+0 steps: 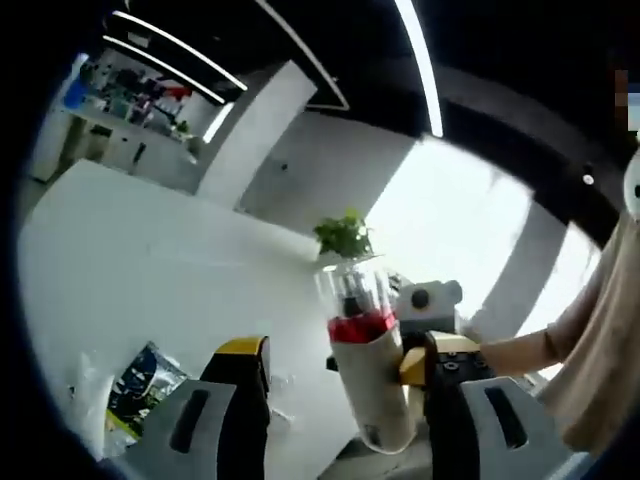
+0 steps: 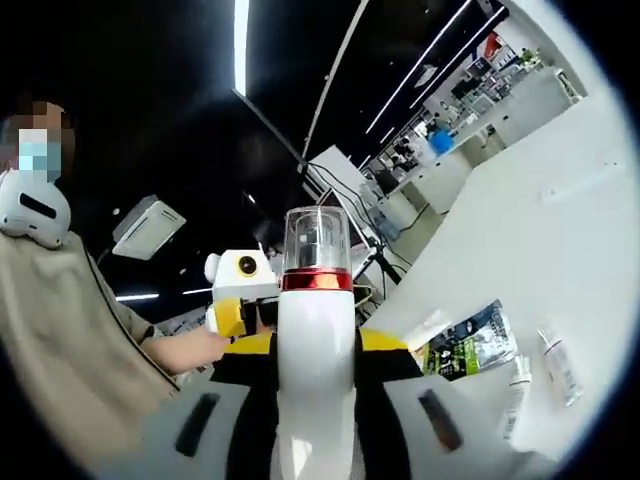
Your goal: Arrange the skincare products in the storage area until every visible bottle or jar stands upright without overlapping.
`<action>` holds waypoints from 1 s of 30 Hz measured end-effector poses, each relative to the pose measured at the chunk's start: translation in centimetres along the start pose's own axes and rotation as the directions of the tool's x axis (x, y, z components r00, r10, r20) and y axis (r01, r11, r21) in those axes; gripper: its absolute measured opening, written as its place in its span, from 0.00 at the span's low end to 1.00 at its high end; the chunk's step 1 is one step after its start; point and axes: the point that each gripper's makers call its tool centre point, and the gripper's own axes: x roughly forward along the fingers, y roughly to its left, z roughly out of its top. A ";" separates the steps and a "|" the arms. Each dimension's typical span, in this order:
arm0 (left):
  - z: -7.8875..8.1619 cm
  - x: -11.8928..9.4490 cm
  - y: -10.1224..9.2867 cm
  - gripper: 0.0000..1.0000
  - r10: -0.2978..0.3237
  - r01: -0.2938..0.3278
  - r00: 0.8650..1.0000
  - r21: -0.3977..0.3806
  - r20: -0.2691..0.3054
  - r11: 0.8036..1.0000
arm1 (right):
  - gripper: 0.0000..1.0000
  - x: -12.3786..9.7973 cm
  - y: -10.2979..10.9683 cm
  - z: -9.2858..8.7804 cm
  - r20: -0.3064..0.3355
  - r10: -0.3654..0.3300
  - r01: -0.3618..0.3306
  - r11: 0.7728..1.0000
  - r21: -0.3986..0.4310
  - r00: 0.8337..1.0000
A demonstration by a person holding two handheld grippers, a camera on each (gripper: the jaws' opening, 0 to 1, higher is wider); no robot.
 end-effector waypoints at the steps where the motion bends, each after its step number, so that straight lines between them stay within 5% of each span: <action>1: 0.1 0.2 -0.2 0.58 -0.008 0.008 1.000 0.003 0.000 1.000 | 0.27 -0.1 0.1 0.2 0.005 0.005 -0.005 1.000 0.000 1.000; 8: 0.7 1.9 -2.0 0.45 -0.101 0.101 0.995 0.001 -0.025 0.995 | 0.27 -0.7 1.3 1.0 0.031 0.070 -0.070 0.998 -0.008 0.997; 17: 0.8 3.3 -4.6 0.29 -0.232 0.233 0.967 0.002 -0.106 0.972 | 0.27 -1.4 1.2 1.9 0.060 0.108 -0.107 0.994 -0.011 0.992; 21: 0.6 4.4 -4.5 0.29 -0.212 0.217 0.969 0.027 -0.129 0.976 | 0.28 -2.1 0.5 2.1 0.062 0.087 -0.085 0.996 -0.035 0.994; 24: 0.0 5.6 -4.1 0.29 -0.179 0.188 0.970 0.036 -0.166 0.982 | 0.28 -2.6 -0.7 1.8 0.006 0.031 -0.030 0.993 -0.117 1.000; 30: 0.4 8.4 -3.1 0.28 -0.107 0.131 0.977 0.122 -0.185 0.984 | 0.28 -3.6 -3.4 3.1 -0.034 -0.082 0.070 0.961 -0.269 0.996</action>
